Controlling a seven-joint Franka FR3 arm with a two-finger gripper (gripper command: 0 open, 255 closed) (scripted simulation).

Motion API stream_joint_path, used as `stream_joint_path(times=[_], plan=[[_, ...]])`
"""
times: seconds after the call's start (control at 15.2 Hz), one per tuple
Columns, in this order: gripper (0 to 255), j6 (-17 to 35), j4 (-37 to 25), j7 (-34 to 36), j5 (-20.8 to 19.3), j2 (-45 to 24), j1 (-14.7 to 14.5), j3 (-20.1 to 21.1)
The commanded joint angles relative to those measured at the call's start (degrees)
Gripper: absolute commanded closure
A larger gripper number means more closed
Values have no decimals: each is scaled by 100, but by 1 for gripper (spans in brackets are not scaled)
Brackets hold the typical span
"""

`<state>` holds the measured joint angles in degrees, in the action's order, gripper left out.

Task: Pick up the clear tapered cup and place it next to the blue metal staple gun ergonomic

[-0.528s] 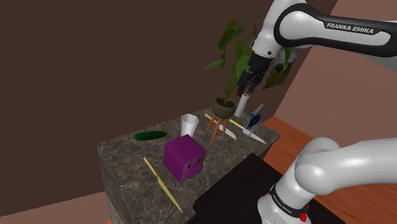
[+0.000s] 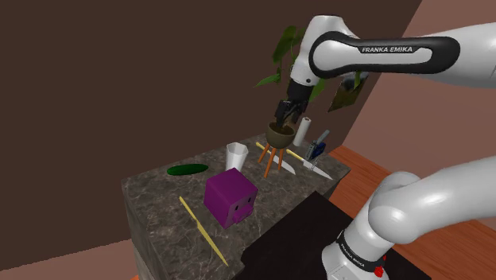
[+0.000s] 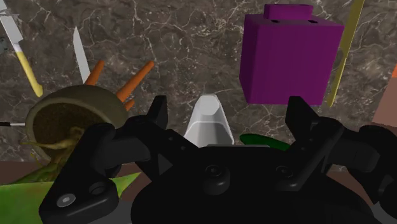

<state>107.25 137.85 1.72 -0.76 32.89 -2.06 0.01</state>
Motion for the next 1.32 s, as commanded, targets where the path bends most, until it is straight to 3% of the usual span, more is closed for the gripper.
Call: stream_joint_path(times=[0.0, 0.66, 1.25], plan=[[0, 350, -32, 43, -30, -391, -4, 42], [0, 1779, -594, 440, -310, -2508, -20, 293], [0, 2514, -1749, 893, -786, -4543, -108, 349]])
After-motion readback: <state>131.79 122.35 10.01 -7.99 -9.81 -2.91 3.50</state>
